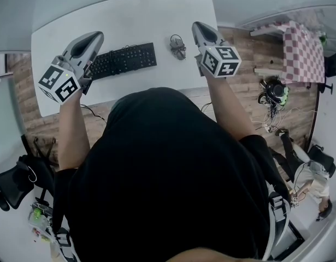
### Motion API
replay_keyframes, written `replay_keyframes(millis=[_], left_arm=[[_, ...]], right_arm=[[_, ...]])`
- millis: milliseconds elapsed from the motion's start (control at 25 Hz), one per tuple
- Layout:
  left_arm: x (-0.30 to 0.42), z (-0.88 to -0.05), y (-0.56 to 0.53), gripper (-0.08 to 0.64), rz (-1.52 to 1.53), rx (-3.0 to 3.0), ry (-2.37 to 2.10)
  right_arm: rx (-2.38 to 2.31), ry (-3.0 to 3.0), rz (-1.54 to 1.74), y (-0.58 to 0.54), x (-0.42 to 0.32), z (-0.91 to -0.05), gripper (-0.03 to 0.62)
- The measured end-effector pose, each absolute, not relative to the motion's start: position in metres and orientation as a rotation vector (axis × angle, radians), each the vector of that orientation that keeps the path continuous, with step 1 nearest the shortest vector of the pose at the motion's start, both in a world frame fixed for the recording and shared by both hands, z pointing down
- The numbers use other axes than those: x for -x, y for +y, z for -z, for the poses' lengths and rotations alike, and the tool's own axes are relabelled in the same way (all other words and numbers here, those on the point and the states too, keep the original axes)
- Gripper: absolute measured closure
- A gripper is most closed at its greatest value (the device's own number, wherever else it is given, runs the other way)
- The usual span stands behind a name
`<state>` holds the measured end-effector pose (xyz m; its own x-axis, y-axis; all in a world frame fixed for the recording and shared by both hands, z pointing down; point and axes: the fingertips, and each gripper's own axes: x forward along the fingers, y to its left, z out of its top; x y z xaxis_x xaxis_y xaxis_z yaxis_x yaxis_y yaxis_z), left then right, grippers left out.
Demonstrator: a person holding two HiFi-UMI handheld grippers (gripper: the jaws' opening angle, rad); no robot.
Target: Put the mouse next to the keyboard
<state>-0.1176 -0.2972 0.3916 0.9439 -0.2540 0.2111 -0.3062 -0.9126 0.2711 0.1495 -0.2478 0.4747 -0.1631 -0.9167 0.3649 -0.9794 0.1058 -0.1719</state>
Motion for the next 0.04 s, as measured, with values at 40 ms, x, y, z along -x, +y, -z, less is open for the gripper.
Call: replay_keyframes(millis=[40], left_arm=[[0.1175, -0.3924, -0.2964, 0.540, -0.245, -2.794, -0.412]], right_arm=[[-1.914, -2.208, -0.558, -0.2470, -0.1489, -0.4743, 0.549]])
